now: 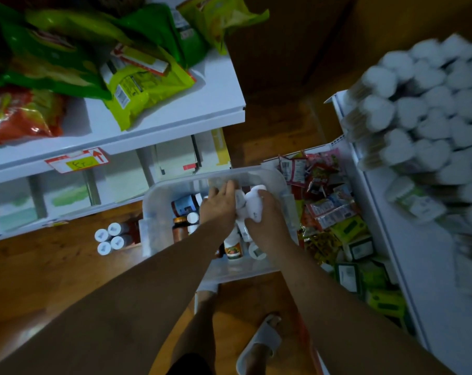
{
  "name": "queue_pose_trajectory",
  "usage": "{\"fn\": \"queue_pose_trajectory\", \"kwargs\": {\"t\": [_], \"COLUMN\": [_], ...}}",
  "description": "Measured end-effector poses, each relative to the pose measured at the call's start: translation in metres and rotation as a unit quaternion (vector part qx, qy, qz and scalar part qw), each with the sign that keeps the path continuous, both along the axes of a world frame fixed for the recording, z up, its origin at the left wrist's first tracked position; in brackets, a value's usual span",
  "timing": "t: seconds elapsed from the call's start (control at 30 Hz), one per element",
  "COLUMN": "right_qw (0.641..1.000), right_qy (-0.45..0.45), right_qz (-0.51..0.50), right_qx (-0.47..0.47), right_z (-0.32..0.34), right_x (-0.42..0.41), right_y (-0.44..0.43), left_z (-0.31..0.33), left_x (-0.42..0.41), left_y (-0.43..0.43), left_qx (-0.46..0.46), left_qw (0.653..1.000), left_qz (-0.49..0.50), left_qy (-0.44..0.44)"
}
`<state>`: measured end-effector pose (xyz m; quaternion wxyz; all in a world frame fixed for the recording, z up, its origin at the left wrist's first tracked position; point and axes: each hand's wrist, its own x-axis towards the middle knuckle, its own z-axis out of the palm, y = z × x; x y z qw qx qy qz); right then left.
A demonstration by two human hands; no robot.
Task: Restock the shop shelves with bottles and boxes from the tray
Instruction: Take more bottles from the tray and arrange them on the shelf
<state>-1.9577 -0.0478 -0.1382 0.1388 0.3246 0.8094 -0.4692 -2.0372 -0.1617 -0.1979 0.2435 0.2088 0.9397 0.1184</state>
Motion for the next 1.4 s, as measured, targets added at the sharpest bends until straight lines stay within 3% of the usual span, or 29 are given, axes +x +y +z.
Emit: {"fn": "queue_pose_trajectory", "kwargs": {"t": [0.2,0.3,0.37,0.43,0.47,0.5,0.53,0.57,0.6,0.7,0.83,0.97,1.1,1.3,1.4], "right_qw": [0.998,0.985,0.971,0.952,0.936,0.914,0.888,0.861,0.839,0.799,0.773,0.780,0.737,0.707,0.665], "right_qy": [0.013,0.022,0.045,0.059,0.067,0.081,0.103,0.128,0.155,0.234,0.292,0.348,0.394,0.463,0.495], "right_qz": [-0.055,-0.144,-0.202,-0.254,-0.282,-0.312,-0.337,-0.353,-0.353,-0.321,-0.323,-0.317,-0.324,-0.336,-0.344], "right_qx": [-0.030,-0.093,-0.118,-0.162,-0.200,-0.247,-0.296,-0.343,-0.384,-0.451,-0.462,-0.413,-0.443,-0.416,-0.441], "right_z": [0.010,0.034,0.060,0.094,0.115,0.137,0.160,0.184,0.208,0.276,0.352,0.416,0.461,0.504,0.518], "right_x": [0.001,-0.005,-0.006,-0.006,-0.007,-0.008,-0.009,-0.009,-0.008,-0.004,0.011,0.034,0.075,0.145,0.180], "right_y": [-0.001,-0.004,-0.005,-0.004,-0.003,-0.002,-0.001,0.000,0.001,0.004,0.013,0.019,0.025,0.036,0.040], "left_z": [0.020,0.049,0.083,0.127,0.152,0.176,0.198,0.219,0.240,0.300,0.373,0.438,0.487,0.534,0.553], "left_x": [-0.011,-0.003,0.001,0.005,0.005,0.006,0.006,0.006,0.004,-0.002,-0.011,-0.007,0.013,0.059,0.088], "left_y": [-0.014,-0.020,-0.027,-0.033,-0.037,-0.041,-0.044,-0.046,-0.046,-0.037,-0.017,-0.001,0.013,0.048,0.061], "left_qx": [0.025,0.112,0.219,0.347,0.419,0.486,0.538,0.569,0.586,0.607,0.628,0.634,0.624,0.593,0.576], "left_qw": [0.998,0.993,0.966,0.892,0.814,0.711,0.611,0.544,0.509,0.461,0.457,0.472,0.486,0.499,0.510], "left_qz": [-0.063,0.018,0.113,0.233,0.311,0.369,0.393,0.387,0.371,0.324,0.226,0.140,0.063,-0.039,-0.082], "left_qy": [-0.007,-0.044,-0.085,-0.175,-0.255,-0.349,-0.428,-0.479,-0.510,-0.560,-0.587,-0.597,-0.609,-0.631,-0.633]}}
